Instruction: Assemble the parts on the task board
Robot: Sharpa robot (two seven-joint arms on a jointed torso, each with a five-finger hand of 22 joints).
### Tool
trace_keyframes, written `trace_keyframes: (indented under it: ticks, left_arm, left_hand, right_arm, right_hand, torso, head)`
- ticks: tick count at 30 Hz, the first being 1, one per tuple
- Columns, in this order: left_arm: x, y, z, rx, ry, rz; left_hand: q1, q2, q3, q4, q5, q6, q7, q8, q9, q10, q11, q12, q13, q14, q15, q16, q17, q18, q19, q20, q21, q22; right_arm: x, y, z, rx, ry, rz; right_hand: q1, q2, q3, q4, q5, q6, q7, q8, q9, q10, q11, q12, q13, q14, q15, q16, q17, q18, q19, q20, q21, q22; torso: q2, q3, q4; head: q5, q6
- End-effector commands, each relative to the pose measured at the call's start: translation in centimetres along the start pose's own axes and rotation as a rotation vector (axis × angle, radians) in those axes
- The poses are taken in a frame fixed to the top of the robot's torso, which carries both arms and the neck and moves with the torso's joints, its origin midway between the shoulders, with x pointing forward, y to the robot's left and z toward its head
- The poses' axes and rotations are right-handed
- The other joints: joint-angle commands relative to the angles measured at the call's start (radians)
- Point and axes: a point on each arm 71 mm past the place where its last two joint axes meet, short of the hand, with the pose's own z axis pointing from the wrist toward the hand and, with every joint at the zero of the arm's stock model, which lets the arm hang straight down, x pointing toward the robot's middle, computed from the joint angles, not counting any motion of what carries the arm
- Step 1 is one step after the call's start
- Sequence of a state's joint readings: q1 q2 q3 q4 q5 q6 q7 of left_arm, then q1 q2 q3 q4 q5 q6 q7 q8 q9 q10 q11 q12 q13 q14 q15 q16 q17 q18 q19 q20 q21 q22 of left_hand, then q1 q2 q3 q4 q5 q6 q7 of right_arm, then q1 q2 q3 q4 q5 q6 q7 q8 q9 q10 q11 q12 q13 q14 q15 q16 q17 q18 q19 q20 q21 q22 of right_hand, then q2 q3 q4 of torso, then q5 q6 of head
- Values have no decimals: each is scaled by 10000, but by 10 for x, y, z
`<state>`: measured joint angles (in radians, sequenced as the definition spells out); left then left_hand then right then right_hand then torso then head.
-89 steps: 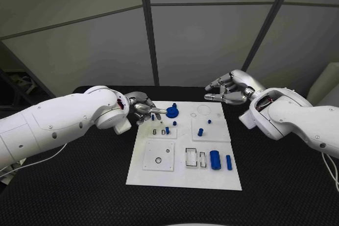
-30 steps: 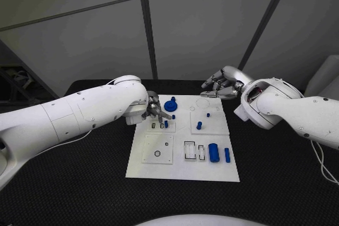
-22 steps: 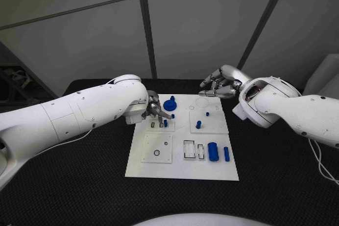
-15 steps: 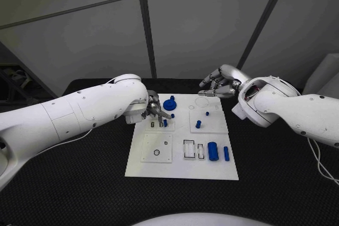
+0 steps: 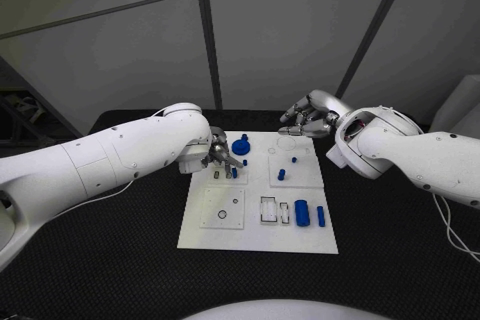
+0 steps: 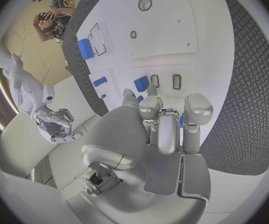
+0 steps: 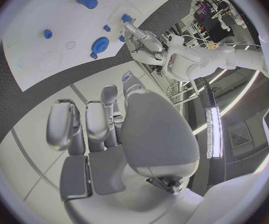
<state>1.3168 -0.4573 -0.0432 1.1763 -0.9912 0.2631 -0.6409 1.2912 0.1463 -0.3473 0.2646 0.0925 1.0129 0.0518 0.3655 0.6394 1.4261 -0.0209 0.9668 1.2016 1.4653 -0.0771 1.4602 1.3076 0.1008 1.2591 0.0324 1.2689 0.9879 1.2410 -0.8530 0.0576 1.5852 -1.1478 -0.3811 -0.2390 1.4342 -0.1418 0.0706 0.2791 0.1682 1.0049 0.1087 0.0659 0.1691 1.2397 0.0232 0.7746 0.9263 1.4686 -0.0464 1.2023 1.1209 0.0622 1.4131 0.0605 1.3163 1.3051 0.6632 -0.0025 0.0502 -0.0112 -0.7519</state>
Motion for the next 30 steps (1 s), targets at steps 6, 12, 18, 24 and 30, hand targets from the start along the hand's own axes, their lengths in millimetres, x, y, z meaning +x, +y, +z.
trace_keyframes:
  ticks: [6, 12, 18, 24, 30]
  left_arm:
    - [1, -4, 1, 150, 233, 225]
    - [2, -4, 2, 139, 266, 231]
    - [2, -4, 3, 133, 263, 215]
    - [2, -4, 3, 175, 302, 194]
    - [2, -5, 4, 210, 348, 201]
  left_hand:
    - [92, 4, 45, -44, 0, -17, -19, -40, 30, 15, 2, -41, 27, 709, -21, 63, 1179, 115, -85, 17, 6, 18]
    - [117, 18, 63, -61, 2, -15, -20, -44, 54, 17, 2, -58, 38, 709, -22, 61, 1175, 117, -93, 18, 3, 16]
    - [171, 33, 96, -106, 12, -17, -20, -56, 101, 26, 1, -73, 72, 709, -23, 62, 1178, 116, -95, 19, 10, 35]
    - [381, 63, 204, -301, 60, -23, -24, -94, 229, 40, -3, -141, 151, 710, -24, 67, 1186, 120, -119, 19, 10, 56]
    - [593, 72, 294, -536, 62, -14, -38, -143, 342, 60, -14, -212, 227, 713, -28, 77, 1203, 122, -142, 17, 8, 79]
  right_arm:
    - [0, 2, 1, -119, 48, -106]
    - [1, 3, 1, -136, 86, -110]
    - [1, 4, 1, -147, 92, -155]
    - [1, 4, 1, -189, 96, -243]
    - [2, 5, 1, -237, 118, -262]
  right_hand:
    - [-34, -97, 1, 82, 21, -78, -12, -19, 12, -75, 6, -21, -8, -21, -25, -20, -8, 75, -53, 19, -47, -9]
    - [-34, -97, 1, 82, 21, -78, -12, -19, 12, -75, 6, -21, -8, -21, -25, -20, -8, 75, -53, 19, -47, -9]
    - [-34, -97, 1, 82, 21, -78, -12, -19, 12, -75, 6, -21, -8, -21, -25, -20, -8, 75, -53, 19, -47, -9]
    - [-50, -86, 2, 88, 22, -75, -12, -12, 18, -76, 6, -46, -39, -23, -23, -41, -20, 73, -47, 20, -51, -6]
    - [-86, -74, -4, 99, 18, -71, -12, -7, 24, -64, 8, -49, -54, -17, -23, -45, -12, 73, -43, 21, -60, -9]
  torso:
    - [2, -3, 6]
    - [2, -6, 14]
    - [-2, -9, 20]
    - [-1, -9, 27]
    - [1, -5, 23]
  head:
    - [-24, -20]
    - [-24, -37]
    - [-31, -46]
    - [-28, -57]
    - [-26, -68]
